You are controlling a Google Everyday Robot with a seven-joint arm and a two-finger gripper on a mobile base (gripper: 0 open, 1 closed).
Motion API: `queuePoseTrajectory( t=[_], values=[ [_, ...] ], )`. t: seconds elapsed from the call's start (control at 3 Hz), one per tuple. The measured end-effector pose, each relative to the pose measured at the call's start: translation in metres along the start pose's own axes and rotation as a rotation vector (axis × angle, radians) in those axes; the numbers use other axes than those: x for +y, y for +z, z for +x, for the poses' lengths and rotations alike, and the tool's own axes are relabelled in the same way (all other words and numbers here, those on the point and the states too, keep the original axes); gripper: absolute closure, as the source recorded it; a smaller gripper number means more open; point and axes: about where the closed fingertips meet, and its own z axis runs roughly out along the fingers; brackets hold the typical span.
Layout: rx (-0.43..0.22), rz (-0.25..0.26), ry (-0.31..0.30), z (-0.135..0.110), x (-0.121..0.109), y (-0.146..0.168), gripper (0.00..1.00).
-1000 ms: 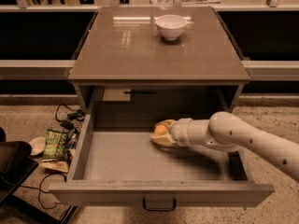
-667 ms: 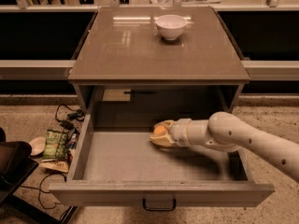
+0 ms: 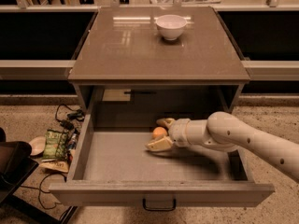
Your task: Place orange into top drawer
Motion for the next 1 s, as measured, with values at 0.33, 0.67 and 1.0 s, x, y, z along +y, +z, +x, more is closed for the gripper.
queuePoseTrajectory(
  t=[0.33, 0.67, 1.0],
  values=[
    [0.0, -0.002, 0.0, 0.0, 0.001, 0.001, 0.0],
    [-0.022, -0.014, -0.01, -0.004, 0.002, -0.012, 0.0],
    [-0.006, -0.05, -0.035, -0.012, 0.008, -0.058, 0.0]
  ],
)
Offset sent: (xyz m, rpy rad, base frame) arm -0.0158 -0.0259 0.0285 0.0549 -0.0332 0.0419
